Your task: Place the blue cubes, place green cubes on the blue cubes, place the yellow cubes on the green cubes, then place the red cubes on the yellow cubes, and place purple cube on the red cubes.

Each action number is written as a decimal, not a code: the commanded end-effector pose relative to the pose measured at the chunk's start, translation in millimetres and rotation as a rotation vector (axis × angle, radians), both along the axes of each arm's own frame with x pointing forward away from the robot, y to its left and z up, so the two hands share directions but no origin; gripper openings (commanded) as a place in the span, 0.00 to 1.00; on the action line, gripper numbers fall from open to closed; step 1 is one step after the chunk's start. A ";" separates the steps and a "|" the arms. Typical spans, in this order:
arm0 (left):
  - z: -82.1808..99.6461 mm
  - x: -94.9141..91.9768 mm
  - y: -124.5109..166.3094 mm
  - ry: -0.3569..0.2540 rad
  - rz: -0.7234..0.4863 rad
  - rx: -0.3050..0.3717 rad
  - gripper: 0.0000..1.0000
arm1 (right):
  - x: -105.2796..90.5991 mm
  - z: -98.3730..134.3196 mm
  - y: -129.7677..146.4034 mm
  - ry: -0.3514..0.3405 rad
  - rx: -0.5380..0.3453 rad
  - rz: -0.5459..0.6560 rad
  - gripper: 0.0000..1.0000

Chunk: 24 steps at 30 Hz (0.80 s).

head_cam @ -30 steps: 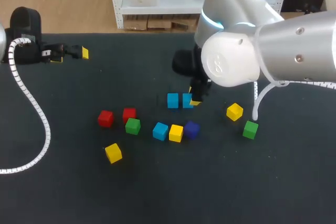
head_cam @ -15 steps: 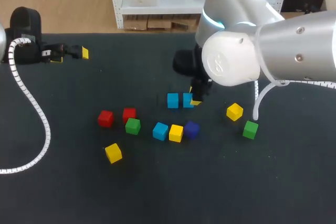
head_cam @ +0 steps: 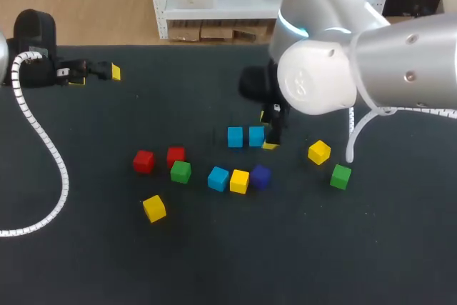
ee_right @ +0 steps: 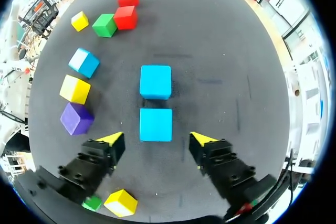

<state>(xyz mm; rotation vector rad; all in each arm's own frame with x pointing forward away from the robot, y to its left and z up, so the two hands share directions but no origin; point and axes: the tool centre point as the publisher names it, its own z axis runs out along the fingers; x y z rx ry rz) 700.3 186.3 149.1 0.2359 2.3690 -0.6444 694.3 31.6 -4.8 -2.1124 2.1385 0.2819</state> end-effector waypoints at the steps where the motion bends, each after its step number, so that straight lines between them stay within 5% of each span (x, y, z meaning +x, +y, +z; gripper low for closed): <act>1: 1.2 -0.3 -1.0 0.004 0.004 0.006 1.00 | -5.2 11.5 -13.1 -0.004 0.007 -0.007 1.00; 5: 1.2 -0.3 -1.0 0.004 0.004 0.006 1.00 | -11.9 26.4 -28.3 -0.008 0.047 -0.017 1.00; 13: 1.2 -0.3 -1.0 0.004 0.004 0.006 1.00 | -22.8 60.2 -71.4 0.001 0.279 -0.033 1.00; 24: 1.2 -0.3 -1.0 0.004 0.004 0.006 1.00 | -33.7 84.3 -117.7 0.022 0.388 0.098 1.00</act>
